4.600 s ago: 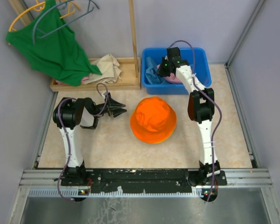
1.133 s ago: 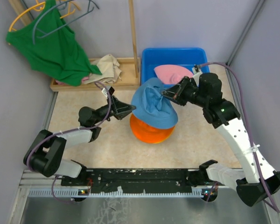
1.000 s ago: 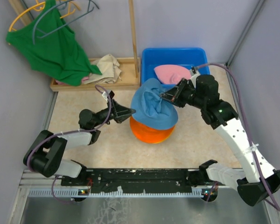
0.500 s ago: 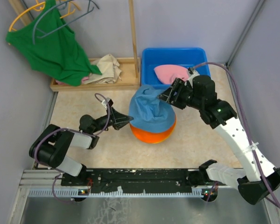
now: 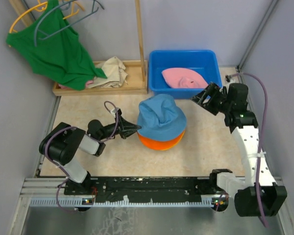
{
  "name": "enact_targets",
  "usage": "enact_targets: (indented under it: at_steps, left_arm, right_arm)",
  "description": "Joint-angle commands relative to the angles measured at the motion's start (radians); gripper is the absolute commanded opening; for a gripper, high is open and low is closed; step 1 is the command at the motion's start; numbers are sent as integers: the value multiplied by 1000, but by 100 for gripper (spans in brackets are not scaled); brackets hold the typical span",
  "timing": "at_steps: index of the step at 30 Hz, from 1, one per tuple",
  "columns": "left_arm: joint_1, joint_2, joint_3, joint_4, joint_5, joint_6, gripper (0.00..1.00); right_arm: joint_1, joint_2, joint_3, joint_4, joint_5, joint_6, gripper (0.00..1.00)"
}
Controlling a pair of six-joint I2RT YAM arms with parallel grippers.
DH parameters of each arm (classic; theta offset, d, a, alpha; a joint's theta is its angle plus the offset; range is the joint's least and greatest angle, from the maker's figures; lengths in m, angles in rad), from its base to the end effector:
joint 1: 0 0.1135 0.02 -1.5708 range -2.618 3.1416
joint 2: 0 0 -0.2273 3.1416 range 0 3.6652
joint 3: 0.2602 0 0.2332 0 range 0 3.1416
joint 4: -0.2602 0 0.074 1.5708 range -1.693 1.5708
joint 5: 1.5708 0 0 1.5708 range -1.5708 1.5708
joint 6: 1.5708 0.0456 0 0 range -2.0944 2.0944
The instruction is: Stack the hats
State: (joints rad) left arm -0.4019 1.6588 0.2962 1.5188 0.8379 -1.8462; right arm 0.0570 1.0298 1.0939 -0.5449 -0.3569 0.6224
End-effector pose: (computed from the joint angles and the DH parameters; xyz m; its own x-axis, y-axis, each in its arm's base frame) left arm 0.2154 -0.1284 0.1481 -0.9410 -0.2996 0.1574 -0.1171 -0.1479 -0.9820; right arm 0.2262 0.0289 0.3287 -0.5866 0.5137 -0.6262 -0.0254 0.7611 0.6482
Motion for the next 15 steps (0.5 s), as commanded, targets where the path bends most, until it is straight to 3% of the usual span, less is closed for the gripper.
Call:
enact_targets:
  at_steps: [1,6,15]
  left_arm:
    - [5,39,45,271,80,-16,1]
    - [6,66,81,271,120,-15,1]
    - [5,74,90,271,125,-18,1]
  right_arm:
    - [-138,-27,-204,246,-345,116,68]
    - [-175,-5,-350,478,-504,258,60]
    - [-179,19,-516,663,-571,416,58]
